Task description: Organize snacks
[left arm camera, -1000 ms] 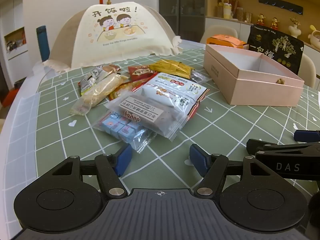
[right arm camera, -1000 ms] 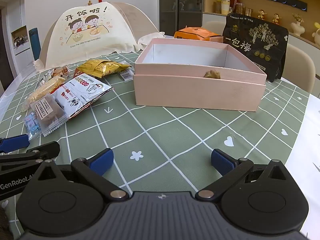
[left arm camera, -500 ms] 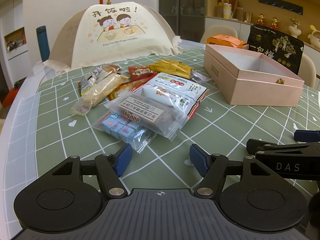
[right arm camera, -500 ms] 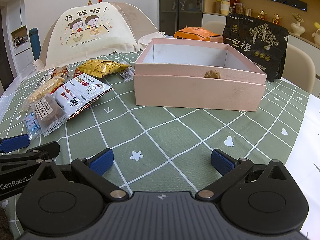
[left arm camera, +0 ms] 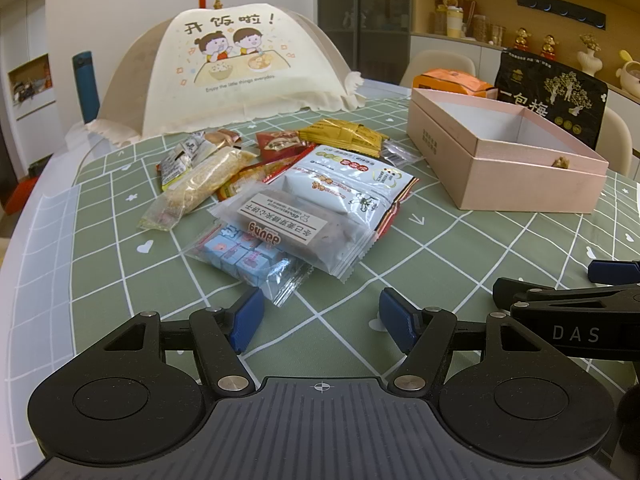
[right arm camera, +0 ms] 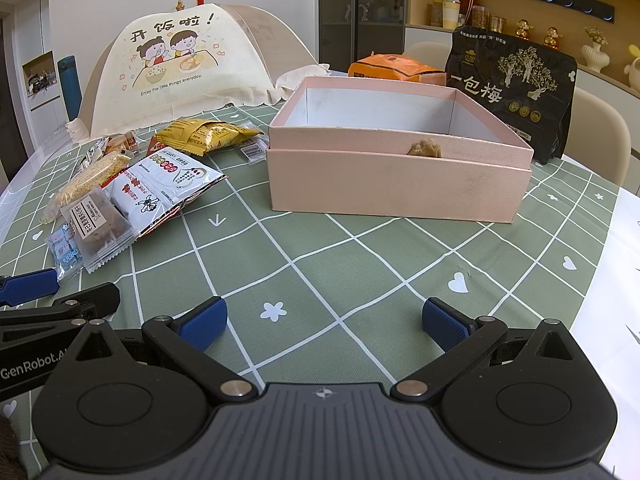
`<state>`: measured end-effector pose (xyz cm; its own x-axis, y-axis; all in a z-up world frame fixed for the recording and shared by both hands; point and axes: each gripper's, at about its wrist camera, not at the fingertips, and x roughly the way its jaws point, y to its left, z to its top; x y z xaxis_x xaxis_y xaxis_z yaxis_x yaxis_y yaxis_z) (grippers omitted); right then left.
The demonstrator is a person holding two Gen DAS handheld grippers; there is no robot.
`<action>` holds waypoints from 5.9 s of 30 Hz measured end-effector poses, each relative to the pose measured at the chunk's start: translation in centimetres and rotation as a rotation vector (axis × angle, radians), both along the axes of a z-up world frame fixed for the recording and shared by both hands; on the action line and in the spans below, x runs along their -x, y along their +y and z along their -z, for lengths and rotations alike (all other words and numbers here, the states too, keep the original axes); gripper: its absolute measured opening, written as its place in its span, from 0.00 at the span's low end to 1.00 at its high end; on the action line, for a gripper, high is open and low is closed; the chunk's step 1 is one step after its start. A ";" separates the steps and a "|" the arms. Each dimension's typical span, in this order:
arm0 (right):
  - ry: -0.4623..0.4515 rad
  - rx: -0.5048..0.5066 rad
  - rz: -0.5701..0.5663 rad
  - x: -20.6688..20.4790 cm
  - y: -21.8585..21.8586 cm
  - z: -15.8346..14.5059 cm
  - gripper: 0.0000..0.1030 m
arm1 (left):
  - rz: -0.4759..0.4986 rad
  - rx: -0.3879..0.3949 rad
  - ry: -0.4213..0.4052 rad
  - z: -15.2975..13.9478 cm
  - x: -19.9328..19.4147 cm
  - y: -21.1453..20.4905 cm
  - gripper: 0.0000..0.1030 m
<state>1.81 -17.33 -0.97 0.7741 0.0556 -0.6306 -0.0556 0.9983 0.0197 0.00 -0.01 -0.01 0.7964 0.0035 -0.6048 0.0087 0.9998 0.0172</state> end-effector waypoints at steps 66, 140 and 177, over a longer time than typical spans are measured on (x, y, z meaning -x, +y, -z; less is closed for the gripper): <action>0.211 0.035 -0.194 -0.9 -0.6 -1.2 1.00 | -0.031 0.169 0.182 -3.8 -1.7 5.1 0.62; 0.238 0.084 -0.437 1.7 -5.9 -3.3 0.83 | 0.159 -0.217 0.213 -3.8 -4.5 -5.1 0.35; 0.186 -0.033 -0.201 0.8 -12.7 -8.3 0.73 | 0.359 0.164 0.331 -6.7 -3.3 -7.3 0.21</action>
<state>0.99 -30.01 7.38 0.6167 0.2189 -0.7562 -0.2448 0.9663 0.0800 3.33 -7.27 6.65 0.4955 -0.3508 -0.7946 0.3304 0.9222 -0.2010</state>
